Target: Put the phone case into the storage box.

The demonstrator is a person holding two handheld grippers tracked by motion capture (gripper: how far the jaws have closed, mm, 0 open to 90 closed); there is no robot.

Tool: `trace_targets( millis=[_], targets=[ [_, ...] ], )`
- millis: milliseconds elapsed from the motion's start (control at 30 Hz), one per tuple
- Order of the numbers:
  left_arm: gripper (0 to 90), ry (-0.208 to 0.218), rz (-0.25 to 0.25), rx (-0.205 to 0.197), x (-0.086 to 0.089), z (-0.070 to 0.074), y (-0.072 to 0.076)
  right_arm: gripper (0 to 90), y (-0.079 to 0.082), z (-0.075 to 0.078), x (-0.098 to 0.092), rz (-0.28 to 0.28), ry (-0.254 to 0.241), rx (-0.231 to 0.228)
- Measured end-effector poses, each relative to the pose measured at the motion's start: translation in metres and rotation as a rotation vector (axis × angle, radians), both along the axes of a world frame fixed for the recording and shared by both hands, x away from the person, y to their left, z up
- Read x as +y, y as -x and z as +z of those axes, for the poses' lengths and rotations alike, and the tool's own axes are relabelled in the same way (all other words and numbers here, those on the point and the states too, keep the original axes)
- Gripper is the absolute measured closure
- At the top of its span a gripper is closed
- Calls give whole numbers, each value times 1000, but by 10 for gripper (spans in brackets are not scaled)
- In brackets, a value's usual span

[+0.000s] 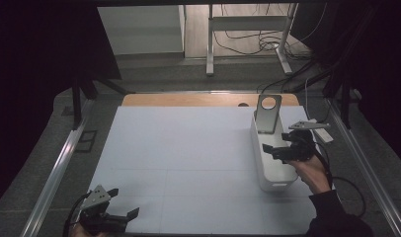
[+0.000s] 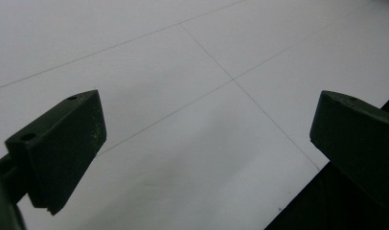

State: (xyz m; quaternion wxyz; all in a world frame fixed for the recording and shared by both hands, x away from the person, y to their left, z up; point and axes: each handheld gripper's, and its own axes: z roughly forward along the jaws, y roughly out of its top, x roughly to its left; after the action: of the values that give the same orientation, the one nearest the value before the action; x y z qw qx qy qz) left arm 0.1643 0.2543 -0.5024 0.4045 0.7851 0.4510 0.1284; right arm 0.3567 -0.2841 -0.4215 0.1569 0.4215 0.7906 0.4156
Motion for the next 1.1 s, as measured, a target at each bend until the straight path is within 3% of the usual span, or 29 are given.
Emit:
trace_targets(
  millis=[567,1100],
  targets=[
    [0,-15,0,4,-2,0,0,0,31,0,7,-8,71,-28],
    [0,-21,-2,3,-2,0,0,0,58,-2,11,-3,118,-18]
  ],
)
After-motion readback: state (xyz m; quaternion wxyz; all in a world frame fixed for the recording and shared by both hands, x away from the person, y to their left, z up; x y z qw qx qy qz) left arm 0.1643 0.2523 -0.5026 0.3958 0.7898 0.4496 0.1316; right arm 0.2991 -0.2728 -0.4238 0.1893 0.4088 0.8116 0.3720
